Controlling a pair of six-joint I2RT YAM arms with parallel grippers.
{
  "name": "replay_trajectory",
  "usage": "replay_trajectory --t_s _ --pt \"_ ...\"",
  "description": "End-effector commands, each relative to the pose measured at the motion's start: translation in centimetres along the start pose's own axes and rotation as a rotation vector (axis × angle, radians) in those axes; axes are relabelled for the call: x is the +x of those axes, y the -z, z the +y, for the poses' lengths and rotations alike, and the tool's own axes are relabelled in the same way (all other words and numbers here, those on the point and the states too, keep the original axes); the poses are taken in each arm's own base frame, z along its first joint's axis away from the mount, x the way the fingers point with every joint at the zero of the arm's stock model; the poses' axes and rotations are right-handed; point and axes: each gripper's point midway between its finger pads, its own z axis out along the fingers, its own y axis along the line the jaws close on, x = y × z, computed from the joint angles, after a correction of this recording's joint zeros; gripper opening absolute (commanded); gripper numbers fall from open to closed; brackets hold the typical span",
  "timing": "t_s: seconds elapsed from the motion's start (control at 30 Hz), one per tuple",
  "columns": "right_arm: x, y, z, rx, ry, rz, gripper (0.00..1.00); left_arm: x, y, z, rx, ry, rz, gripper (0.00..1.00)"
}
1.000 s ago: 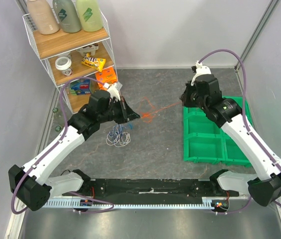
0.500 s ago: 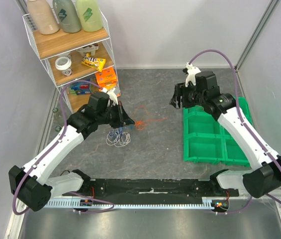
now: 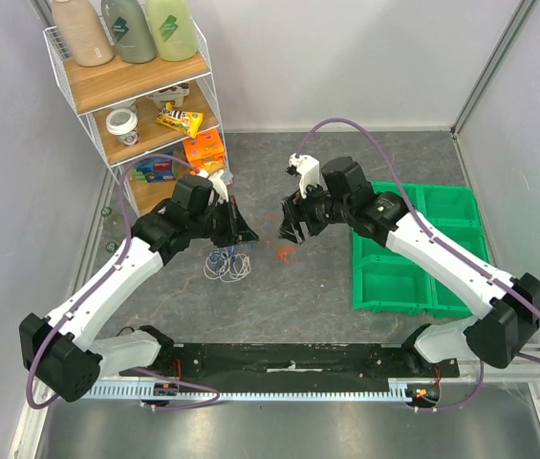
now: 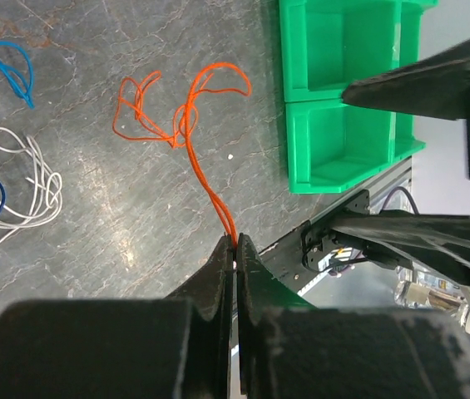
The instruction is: Untangle the cables
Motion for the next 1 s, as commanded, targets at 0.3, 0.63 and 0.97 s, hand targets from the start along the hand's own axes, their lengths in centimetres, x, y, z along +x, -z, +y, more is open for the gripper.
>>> replay_trajectory --t_s 0.3,0.63,0.97 --pt "2.2 -5.3 -3.9 0.139 0.003 -0.111 0.74 -2.0 3.2 -4.2 0.125 -0.126 -0.042 0.02" --pt "1.1 -8.5 -8.8 0.406 -0.166 -0.276 0.45 -3.3 6.8 -9.8 0.337 -0.205 -0.080 0.02" --pt "4.2 0.5 -20.0 0.968 -0.194 -0.154 0.61 -9.6 15.9 -6.4 -0.023 -0.246 -0.564 0.02"
